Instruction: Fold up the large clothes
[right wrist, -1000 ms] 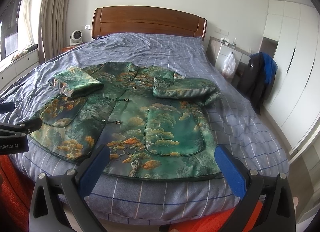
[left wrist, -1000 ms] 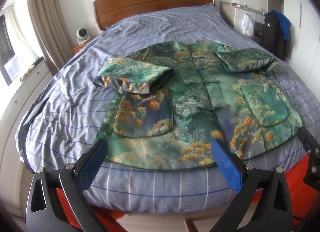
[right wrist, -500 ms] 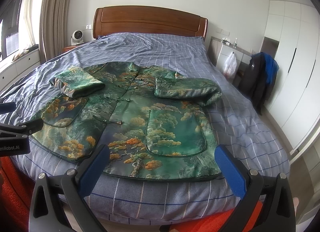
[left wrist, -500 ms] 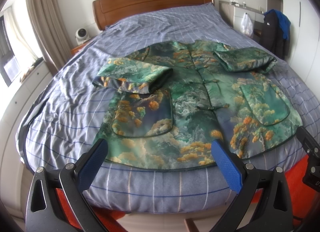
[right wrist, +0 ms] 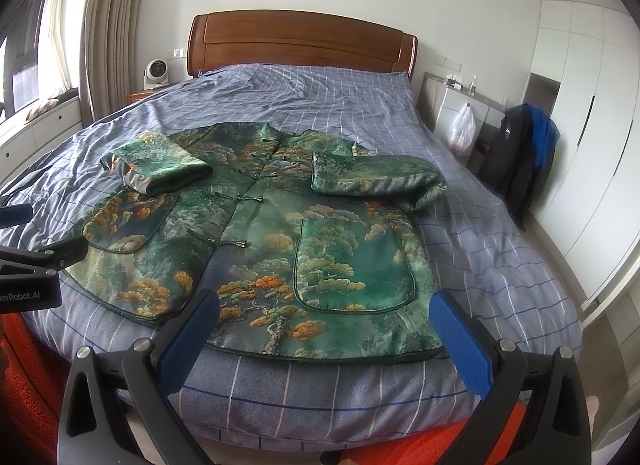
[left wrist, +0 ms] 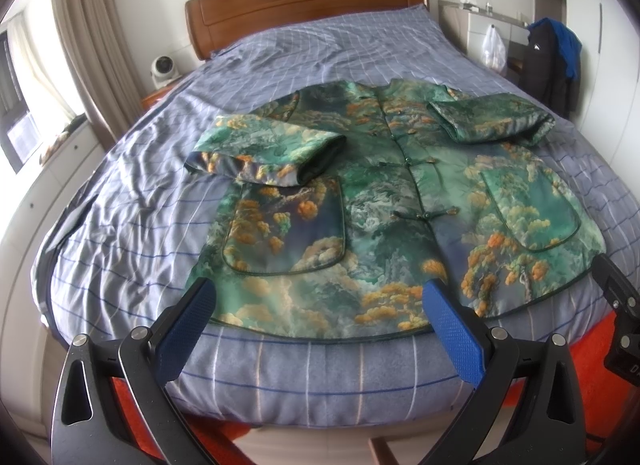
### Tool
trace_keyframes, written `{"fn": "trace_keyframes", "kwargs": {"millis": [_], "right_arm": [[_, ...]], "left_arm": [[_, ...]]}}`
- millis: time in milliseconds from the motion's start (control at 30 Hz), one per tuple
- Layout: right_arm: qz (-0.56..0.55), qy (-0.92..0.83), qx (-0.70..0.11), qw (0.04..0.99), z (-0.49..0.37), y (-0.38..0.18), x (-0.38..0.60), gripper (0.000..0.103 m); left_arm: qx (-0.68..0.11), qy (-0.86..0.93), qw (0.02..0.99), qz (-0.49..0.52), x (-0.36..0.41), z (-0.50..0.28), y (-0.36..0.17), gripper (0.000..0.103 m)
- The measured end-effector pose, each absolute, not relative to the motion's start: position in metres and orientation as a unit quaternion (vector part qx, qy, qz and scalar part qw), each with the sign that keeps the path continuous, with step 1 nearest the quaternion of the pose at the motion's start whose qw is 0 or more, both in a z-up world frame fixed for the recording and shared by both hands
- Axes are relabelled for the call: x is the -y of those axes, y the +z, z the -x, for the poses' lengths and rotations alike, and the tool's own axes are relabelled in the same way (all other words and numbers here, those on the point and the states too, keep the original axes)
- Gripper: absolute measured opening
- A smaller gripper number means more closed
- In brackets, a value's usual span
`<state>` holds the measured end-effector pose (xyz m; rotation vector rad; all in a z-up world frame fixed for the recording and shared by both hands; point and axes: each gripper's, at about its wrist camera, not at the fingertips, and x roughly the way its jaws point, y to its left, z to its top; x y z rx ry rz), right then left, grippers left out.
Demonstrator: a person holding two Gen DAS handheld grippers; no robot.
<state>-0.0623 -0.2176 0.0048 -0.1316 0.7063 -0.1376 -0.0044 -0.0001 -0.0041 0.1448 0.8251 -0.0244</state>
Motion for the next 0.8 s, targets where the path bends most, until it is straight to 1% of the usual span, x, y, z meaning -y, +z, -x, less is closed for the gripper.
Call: {"fn": "trace_keyframes", "kwargs": {"millis": [800], "right_arm": [[0.064, -0.067, -0.346, 0.934, 0.0618, 0.0031, 0.2179, 0.103]], "left_arm": [[-0.401, -0.012, 0.913, -0.071, 0.0008, 0.0044, -0.0042, 0.103]]}}
